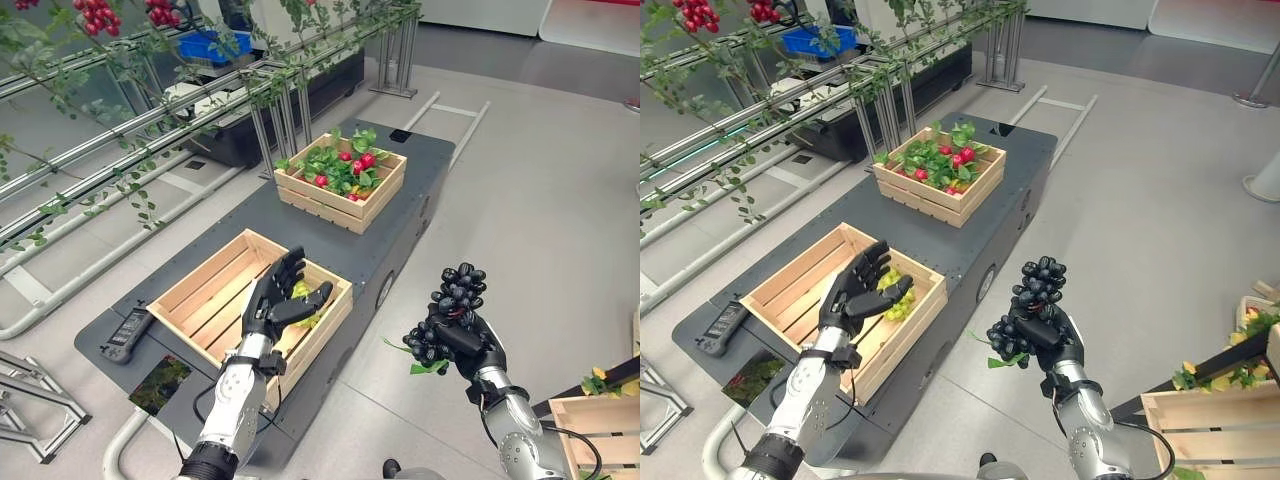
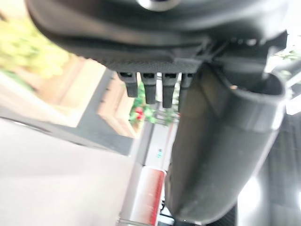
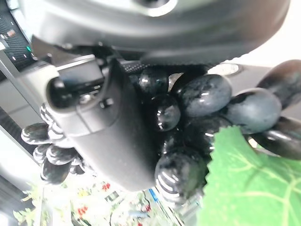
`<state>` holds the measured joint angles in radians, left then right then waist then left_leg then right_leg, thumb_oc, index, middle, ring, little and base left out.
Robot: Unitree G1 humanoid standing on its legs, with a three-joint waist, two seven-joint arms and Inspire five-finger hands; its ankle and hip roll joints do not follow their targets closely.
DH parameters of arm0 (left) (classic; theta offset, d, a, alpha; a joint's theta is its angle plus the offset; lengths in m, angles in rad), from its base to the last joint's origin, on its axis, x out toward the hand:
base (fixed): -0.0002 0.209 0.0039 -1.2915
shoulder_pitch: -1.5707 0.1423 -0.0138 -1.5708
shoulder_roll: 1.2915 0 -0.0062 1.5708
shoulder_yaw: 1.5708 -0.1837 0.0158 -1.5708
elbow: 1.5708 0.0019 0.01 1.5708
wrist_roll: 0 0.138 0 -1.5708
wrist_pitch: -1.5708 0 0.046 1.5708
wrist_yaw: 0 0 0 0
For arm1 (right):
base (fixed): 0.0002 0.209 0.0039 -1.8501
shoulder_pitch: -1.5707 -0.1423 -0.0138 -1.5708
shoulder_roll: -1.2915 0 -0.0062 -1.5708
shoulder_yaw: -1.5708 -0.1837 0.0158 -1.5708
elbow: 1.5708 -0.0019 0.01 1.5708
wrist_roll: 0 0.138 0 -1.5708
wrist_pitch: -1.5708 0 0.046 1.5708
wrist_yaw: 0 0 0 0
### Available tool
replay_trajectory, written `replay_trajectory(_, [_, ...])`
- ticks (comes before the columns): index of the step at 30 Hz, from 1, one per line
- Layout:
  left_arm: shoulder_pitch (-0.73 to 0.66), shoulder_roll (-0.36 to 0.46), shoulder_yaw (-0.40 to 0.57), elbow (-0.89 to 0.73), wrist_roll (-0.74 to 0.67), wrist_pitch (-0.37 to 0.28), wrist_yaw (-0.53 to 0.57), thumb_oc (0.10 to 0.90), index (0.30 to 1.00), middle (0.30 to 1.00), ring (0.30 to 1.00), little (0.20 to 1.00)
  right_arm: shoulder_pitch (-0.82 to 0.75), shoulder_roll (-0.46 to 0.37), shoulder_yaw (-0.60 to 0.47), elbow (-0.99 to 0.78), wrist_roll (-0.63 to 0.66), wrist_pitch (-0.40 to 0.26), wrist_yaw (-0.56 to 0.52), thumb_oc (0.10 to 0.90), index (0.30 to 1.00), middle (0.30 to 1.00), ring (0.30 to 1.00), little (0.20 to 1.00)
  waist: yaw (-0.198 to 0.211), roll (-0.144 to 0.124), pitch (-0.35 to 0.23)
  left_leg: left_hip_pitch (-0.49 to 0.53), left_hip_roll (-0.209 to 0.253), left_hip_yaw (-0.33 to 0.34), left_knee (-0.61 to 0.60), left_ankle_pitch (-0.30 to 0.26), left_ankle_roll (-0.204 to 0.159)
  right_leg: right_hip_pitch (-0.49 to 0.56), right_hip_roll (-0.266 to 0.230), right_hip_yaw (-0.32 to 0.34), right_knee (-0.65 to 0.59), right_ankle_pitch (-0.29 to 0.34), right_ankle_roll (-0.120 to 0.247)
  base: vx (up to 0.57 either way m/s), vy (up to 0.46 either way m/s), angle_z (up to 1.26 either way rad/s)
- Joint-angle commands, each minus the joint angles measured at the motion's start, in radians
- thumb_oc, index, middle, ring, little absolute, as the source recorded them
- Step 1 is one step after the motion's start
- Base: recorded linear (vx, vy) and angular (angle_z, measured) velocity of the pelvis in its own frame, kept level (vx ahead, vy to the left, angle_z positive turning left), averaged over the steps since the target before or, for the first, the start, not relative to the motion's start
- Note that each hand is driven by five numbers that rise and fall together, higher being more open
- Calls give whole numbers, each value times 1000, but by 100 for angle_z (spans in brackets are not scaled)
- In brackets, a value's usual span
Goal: Pick up the fruits from the basket on one side to the basket on the other side
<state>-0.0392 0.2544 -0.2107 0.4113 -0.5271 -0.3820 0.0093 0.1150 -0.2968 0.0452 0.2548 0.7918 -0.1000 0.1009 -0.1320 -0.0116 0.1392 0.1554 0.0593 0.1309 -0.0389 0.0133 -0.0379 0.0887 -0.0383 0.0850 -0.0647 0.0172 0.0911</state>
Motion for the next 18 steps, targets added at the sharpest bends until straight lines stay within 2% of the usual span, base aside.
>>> replay_trajectory(1, [-51, 21, 67, -70, -17, -155, 63, 800, 900, 900, 900, 900, -160, -14, -21, -41, 75, -152, 72, 400, 300, 300, 300, 300, 70, -27, -34, -79, -141, -308, 83, -74, 53, -21, 25, 87, -19, 93, -32, -151, 128, -155])
replay_trajectory(2, [-53, 33, 74, -76, -20, -149, 63, 800, 900, 900, 900, 900, -191, -14, -3, -13, 77, -170, 60, 400, 300, 300, 300, 300, 82, -21, -31, -78, -156, -324, 73, -71, 62, -34, 28, 104, -17, 97, -30, -149, 142, -217])
replay_trajectory(4, [-89, 40, 72, -54, -22, -134, 47, 800, 900, 900, 900, 900, -213, -1, 11, 4, 90, -197, 16, 400, 300, 300, 300, 300, 73, -14, -33, -69, -134, -272, 43, -62, 64, -60, 15, 102, -13, 111, -12, -109, 157, -176])
replay_trajectory(7, [-122, 55, 64, -43, 26, -154, 69, 800, 900, 900, 900, 900, -193, 24, 17, -20, 86, -210, 20, 400, 300, 300, 300, 300, 43, -7, -27, -45, -140, -277, 2, -65, 76, -133, -4, 107, 6, 146, 18, -93, 149, -31])
replay_trajectory(10, [-123, 74, 83, -38, 24, -170, 98, 800, 900, 900, 900, 900, -168, 38, 10, -20, 87, -178, 52, 400, 300, 300, 300, 300, 23, 0, -18, -27, -146, -261, -8, -76, 81, -177, -25, 95, 19, 174, 43, -86, 137, -26])
replay_trajectory(12, [-110, 91, 106, -44, 18, -169, 119, 800, 900, 900, 900, 900, -162, 47, 5, -15, 98, -156, 89, 400, 300, 300, 300, 300, 30, 2, -11, -15, -139, -226, -21, -74, 77, -191, -50, 31, 40, 182, 55, -101, 75, -65])
replay_trajectory(13, [-91, 107, 128, -53, 10, -168, 131, 800, 900, 900, 900, 900, -166, 50, 10, -12, 106, -141, 109, 400, 300, 300, 300, 300, 48, 3, -1, 1, -132, -180, -37, -69, 70, -193, -73, -56, 68, 193, 64, -123, 16, -72])
replay_trajectory(15, [-60, 122, 160, -66, -7, -172, 129, 800, 900, 900, 900, 900, -178, 61, 23, -5, 104, -132, 123, 400, 300, 300, 300, 300, 84, 13, 10, 10, -116, -108, -43, -62, 62, -184, -114, -185, 150, 190, 69, -240, 17, -105])
replay_trajectory(16, [-41, 131, 184, -78, -19, -172, 115, 800, 900, 900, 900, 900, -190, 76, 40, 2, 96, -138, 123, 400, 300, 300, 300, 300, 113, 27, 10, -6, -100, -64, -41, -42, 65, -176, -142, -238, 242, 166, 58, -293, 25, -93])
replay_trajectory(18, [-40, 134, 190, -83, -26, -162, 106, 800, 900, 900, 900, 900, -196, 87, 56, 9, 89, -147, 114, 400, 300, 300, 300, 300, 137, 40, 6, -29, -85, -47, -30, -27, 73, -156, -154, -237, 354, 122, 40, -233, -26, -89])
